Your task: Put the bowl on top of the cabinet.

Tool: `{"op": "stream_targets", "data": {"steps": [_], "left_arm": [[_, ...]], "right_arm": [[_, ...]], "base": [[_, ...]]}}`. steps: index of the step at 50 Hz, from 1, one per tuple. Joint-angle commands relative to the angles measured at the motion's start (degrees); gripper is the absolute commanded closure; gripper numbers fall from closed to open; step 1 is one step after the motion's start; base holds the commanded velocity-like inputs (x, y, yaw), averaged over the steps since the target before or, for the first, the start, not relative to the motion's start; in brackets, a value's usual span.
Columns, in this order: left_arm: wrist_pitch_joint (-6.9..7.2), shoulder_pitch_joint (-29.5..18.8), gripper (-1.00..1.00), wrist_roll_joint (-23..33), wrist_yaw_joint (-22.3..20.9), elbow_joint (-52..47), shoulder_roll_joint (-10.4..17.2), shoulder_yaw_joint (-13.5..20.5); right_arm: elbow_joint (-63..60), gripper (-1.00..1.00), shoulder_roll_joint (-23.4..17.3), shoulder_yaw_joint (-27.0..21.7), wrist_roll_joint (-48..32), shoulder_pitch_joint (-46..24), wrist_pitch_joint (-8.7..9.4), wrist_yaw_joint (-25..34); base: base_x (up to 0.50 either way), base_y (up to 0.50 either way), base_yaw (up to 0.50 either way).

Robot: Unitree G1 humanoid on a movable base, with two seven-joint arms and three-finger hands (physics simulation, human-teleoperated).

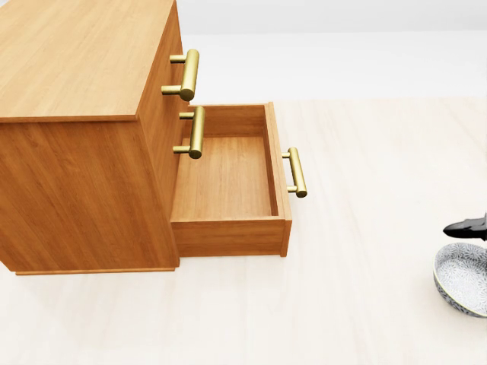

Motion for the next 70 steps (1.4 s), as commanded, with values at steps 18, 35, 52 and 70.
{"op": "stream_targets", "data": {"steps": [18, 35, 52, 70], "left_arm": [[0.00, -0.23, -0.93, 1.23, -1.02, 0.00, -1.06, -0.33], [0.00, -0.27, -0.93, 1.78, -1.30, 0.00, -1.38, -0.59], [0.00, -0.39, -0.93, 2.95, -2.36, 0.00, -2.33, -0.66], [0.00, -0.32, -0.93, 3.75, -2.86, 0.00, -2.84, -0.94]], "right_arm": [[-5.25, -1.00, 0.78, -1.47, -0.82, 3.68, 0.00, 2.49], [-10.78, -1.00, 1.71, -3.59, -0.49, 7.95, 0.00, 5.68], [-17.11, -1.00, 3.29, -5.76, 0.63, 12.12, 0.00, 10.42], [-18.56, -1.00, 4.00, -7.22, -0.93, 15.02, 0.00, 11.10]], "base": [[0.00, 0.00, 0.00], [0.00, 0.00, 0.00], [0.00, 0.00, 0.00], [0.00, 0.00, 0.00]]}}
